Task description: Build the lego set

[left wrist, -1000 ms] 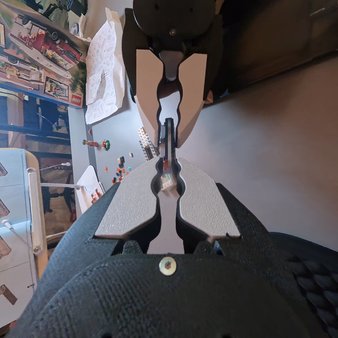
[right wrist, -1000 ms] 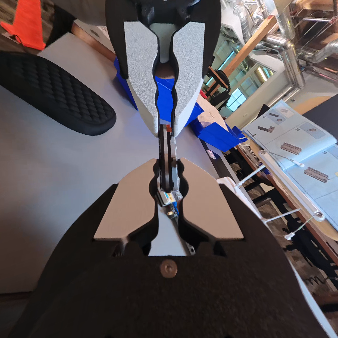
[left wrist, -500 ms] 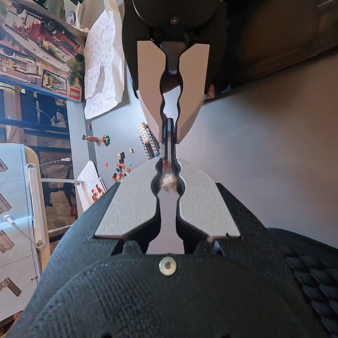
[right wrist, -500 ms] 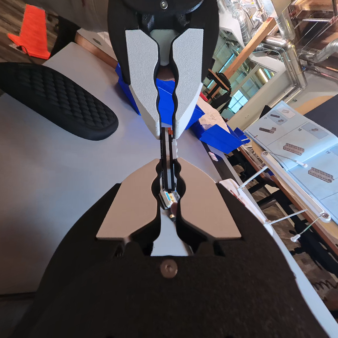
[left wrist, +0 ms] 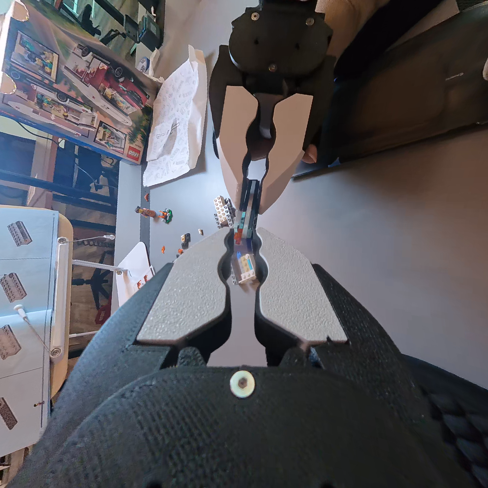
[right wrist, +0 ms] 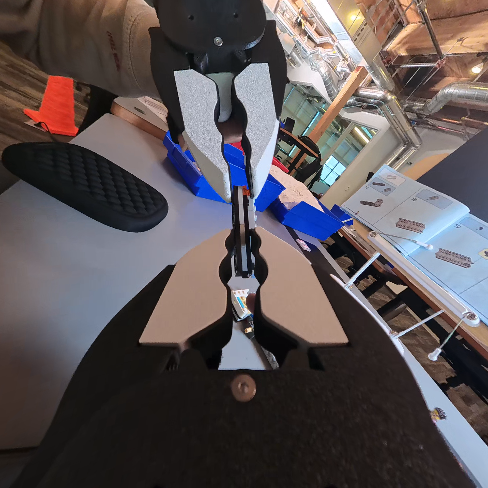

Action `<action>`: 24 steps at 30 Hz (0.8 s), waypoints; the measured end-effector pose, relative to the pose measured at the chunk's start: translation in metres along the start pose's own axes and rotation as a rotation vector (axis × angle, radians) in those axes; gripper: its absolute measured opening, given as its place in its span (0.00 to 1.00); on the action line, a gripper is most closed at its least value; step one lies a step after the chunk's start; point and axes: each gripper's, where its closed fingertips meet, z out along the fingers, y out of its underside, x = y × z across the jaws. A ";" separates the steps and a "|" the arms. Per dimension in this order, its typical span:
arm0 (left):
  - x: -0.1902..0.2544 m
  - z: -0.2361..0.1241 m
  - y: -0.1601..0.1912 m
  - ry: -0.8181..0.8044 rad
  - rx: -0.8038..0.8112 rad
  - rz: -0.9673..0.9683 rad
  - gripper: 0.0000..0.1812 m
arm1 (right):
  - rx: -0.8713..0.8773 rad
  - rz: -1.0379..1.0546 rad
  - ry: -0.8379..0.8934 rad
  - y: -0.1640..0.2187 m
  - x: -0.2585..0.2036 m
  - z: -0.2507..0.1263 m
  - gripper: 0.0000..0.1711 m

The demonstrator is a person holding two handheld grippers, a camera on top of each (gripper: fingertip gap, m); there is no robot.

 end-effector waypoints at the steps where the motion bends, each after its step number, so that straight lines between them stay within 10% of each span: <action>1: 0.001 0.000 0.001 0.008 -0.005 -0.004 0.07 | -0.002 -0.008 0.001 0.000 -0.001 0.000 0.07; 24: 0.000 -0.005 -0.002 0.088 0.019 -0.225 0.07 | -0.009 -0.073 0.055 -0.006 0.001 -0.001 0.07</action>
